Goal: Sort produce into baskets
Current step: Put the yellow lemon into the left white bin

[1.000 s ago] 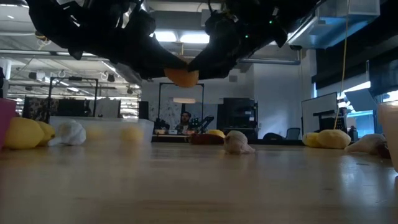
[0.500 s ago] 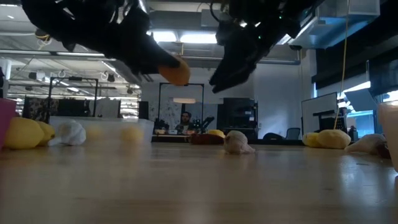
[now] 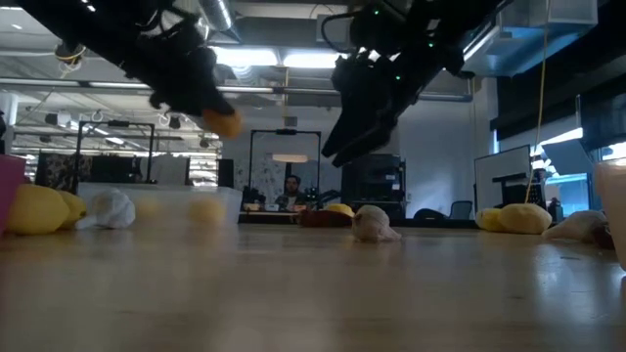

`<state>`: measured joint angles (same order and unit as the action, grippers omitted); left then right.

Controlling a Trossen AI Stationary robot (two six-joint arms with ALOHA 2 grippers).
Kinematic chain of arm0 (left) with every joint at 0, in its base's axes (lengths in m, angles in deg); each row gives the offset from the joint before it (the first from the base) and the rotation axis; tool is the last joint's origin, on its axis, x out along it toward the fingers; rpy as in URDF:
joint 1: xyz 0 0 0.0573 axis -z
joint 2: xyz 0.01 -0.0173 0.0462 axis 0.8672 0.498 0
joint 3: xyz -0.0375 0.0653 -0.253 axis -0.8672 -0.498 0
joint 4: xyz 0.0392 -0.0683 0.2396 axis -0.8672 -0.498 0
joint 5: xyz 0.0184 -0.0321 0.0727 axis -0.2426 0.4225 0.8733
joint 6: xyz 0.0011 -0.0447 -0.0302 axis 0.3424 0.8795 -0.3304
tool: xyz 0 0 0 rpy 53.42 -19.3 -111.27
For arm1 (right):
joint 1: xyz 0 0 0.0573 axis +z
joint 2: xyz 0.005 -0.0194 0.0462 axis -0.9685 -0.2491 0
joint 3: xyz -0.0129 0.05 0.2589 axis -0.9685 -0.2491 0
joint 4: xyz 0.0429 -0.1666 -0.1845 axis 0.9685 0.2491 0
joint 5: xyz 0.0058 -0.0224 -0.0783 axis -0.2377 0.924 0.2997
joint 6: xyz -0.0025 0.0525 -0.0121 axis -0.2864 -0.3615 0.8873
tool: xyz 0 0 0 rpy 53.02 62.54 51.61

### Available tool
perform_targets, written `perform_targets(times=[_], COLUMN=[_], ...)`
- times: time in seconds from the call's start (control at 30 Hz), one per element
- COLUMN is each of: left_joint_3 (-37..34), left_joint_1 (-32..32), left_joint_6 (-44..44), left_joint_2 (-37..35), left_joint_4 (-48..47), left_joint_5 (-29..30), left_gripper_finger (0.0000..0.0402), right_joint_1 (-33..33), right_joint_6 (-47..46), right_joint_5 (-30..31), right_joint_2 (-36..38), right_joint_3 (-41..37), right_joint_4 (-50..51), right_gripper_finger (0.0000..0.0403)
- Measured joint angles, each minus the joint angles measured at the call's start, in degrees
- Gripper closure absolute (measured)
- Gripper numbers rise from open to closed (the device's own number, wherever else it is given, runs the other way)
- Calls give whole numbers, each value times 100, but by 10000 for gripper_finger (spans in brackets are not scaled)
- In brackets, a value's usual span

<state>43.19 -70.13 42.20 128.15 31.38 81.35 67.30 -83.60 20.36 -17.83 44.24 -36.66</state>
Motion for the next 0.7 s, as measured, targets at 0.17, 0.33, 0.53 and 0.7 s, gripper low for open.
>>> perform_targets(times=[0.17,0.33,0.53,0.7], left_joint_3=[0,0,0,0], left_joint_1=[-479,-957,-1422,-1632], left_joint_6=[544,1084,1365,1386], left_joint_2=[-167,-46,275,639], left_joint_4=[-832,-1451,-1709,-1657], left_joint_5=[435,438,409,100], left_gripper_finger=[173,173,173,173], right_joint_1=[0,0,0,0], right_joint_6=[-11,-11,-116,-118], right_joint_5=[-135,-135,-92,-92], right_joint_2=[-47,-47,-47,-47], right_joint_3=[0,0,0,0], right_joint_4=[-32,-44,-32,7], right_gripper_finger=[56,56,56,56])
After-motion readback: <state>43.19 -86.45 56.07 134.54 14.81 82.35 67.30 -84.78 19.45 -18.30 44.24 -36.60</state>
